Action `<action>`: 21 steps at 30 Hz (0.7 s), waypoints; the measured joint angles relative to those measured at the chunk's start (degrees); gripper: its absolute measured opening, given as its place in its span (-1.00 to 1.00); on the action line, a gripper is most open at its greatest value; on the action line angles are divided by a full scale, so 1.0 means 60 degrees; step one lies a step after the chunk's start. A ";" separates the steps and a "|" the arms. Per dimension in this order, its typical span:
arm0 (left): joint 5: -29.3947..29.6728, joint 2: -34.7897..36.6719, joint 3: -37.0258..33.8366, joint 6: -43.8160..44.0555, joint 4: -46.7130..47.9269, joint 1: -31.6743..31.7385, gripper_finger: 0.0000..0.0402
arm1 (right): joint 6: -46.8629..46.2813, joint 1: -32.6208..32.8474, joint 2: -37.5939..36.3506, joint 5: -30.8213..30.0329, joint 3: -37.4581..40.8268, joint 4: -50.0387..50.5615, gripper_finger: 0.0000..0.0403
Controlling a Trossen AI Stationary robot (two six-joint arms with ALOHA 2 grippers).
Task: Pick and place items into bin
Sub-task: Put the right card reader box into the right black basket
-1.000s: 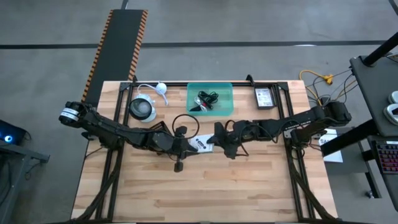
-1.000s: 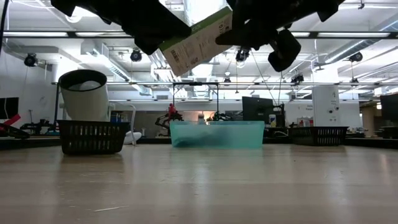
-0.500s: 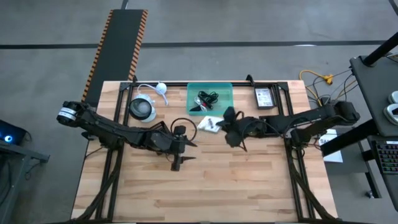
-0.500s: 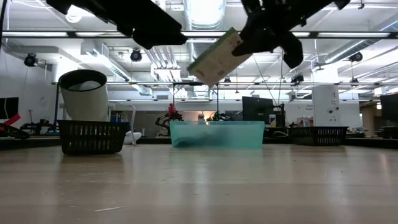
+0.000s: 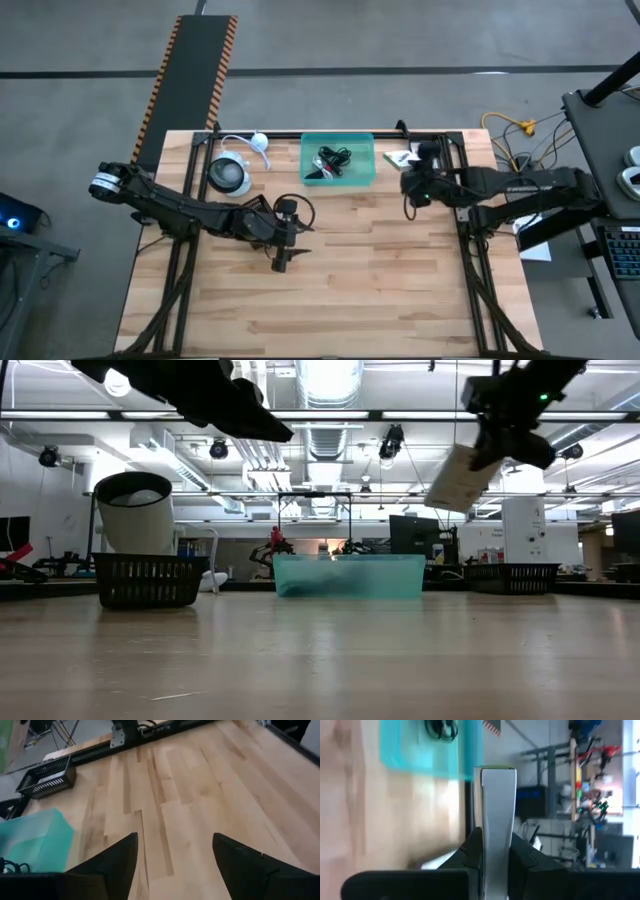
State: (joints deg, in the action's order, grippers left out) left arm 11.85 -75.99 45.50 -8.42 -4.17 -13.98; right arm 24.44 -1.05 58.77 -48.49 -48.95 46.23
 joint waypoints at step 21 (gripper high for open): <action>0.0530 -0.0003 -0.0025 -0.0989 0.0110 0.0022 0.19 | 0.1606 -0.3456 0.0235 0.0928 0.0316 0.1823 -0.85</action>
State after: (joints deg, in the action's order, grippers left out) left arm 15.03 -76.01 45.34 -14.35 -3.51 -13.85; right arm 34.08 -21.78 60.19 -42.92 -47.05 57.17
